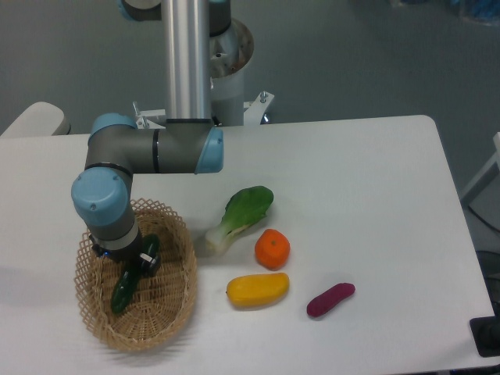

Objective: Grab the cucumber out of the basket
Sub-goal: 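Lower the gripper onto the cucumber and close on it, then lift the cucumber out of the basket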

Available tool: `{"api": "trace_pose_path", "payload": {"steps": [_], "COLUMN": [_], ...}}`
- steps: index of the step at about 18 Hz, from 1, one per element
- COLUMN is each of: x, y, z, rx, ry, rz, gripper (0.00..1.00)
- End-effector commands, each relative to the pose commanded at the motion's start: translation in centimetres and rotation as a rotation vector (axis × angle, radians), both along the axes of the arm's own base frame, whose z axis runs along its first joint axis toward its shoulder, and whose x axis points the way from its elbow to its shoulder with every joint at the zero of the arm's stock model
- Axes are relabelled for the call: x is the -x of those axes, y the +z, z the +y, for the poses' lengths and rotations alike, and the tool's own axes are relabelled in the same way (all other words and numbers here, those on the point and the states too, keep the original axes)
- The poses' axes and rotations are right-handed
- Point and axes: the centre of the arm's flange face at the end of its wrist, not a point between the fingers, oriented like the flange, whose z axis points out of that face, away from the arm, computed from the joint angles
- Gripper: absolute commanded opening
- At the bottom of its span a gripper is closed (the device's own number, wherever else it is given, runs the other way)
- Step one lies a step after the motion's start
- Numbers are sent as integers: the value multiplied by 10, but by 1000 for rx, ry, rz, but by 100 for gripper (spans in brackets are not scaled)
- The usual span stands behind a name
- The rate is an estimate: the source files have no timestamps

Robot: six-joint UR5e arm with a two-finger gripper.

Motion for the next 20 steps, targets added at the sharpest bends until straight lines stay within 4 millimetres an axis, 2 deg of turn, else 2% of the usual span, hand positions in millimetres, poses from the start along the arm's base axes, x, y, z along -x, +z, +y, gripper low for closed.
{"api": "trace_pose_path", "payload": {"steps": [2,11,15,16,20], "x": [0,2,3,3,5], "y": [1,12,16,16,25], "z": [0,4,4,4,6], "rx": [-1,-18,-23,-23,-37], "ry": [-3,-6,-6,-6,-6], "rz": [2,9,13,13,19], "gripper": [55,47,40,35,34]}}
